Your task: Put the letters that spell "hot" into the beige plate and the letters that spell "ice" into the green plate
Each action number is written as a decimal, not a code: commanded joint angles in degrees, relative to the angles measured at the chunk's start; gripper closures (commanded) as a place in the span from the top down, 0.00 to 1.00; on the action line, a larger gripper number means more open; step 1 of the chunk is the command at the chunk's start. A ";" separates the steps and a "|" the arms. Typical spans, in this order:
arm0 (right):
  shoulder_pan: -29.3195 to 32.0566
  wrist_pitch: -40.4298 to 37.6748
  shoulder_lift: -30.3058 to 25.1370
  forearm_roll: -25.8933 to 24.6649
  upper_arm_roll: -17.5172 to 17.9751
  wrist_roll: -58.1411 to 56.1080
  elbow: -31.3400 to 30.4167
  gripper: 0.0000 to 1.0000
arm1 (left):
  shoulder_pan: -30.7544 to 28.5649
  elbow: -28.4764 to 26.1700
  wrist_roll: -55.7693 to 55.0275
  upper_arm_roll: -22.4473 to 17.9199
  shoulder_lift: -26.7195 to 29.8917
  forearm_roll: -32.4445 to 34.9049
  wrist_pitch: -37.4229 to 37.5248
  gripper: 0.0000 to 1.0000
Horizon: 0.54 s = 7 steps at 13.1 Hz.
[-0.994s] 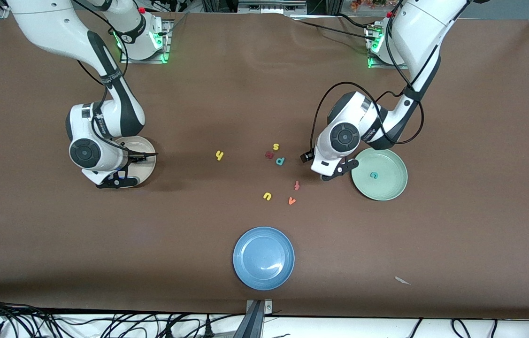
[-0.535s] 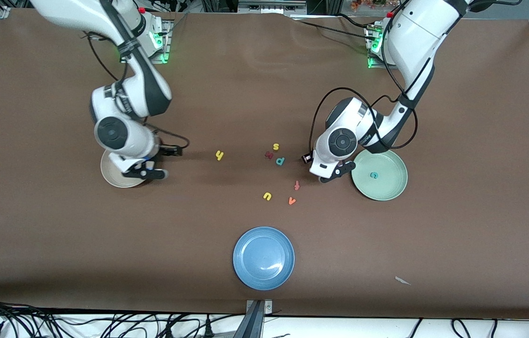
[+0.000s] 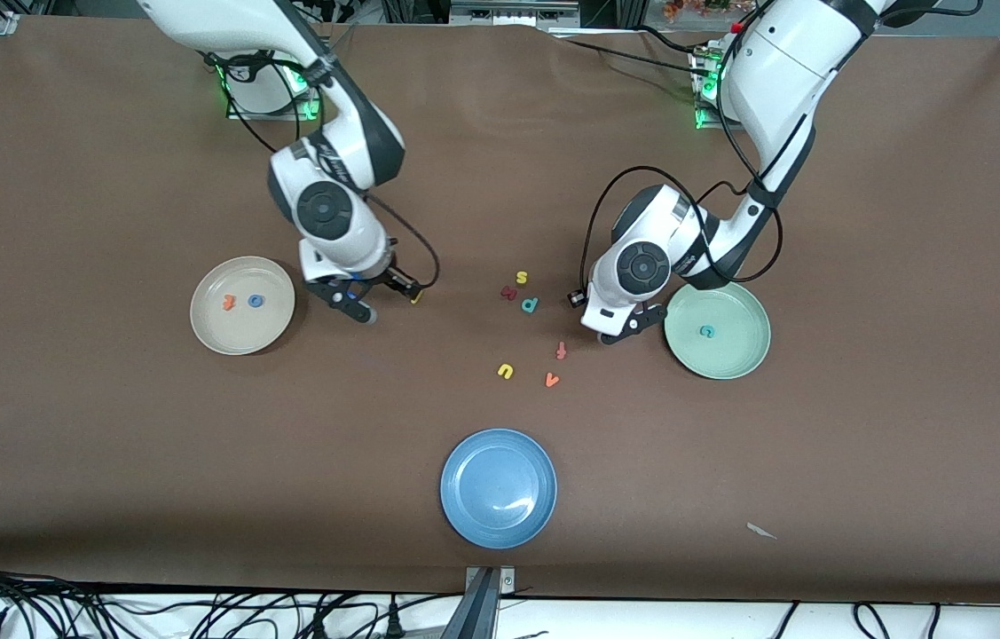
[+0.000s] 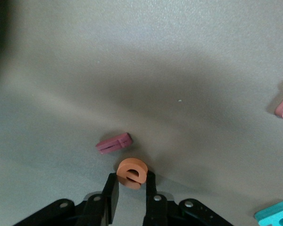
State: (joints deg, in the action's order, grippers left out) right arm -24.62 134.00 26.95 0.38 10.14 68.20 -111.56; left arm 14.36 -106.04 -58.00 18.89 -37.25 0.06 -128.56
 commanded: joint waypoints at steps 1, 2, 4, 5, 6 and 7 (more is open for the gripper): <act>-1.13 5.03 3.36 -0.03 -0.21 5.35 -0.05 0.89 | 0.14 -0.57 -0.18 -0.52 0.25 -0.50 0.07 0.05; -1.65 5.48 3.72 -0.03 -0.21 6.06 -0.23 0.89 | 0.22 -0.31 -0.18 -0.52 0.34 -0.50 0.33 0.05; -1.83 6.97 3.99 -0.03 -0.21 6.33 -1.37 0.87 | 0.31 0.04 -0.27 -0.52 1.47 -0.50 1.55 0.05; -1.83 8.54 3.90 -0.03 -0.29 6.33 -2.68 0.87 | 0.23 0.66 -0.09 -0.52 2.44 -0.50 3.48 0.05; -1.83 9.78 3.90 -0.03 -0.29 6.33 -3.48 0.86 | -0.21 1.27 0.52 -0.52 3.40 -0.42 5.23 0.05; -1.83 9.88 3.90 -0.03 -0.29 6.33 -3.66 0.83 | -0.39 1.80 0.70 -0.70 4.28 -0.42 6.64 0.05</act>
State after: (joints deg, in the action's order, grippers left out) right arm -26.02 142.06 31.67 0.38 10.10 73.44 -113.44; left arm 14.14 -104.69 -57.99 18.76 -36.26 0.07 -125.62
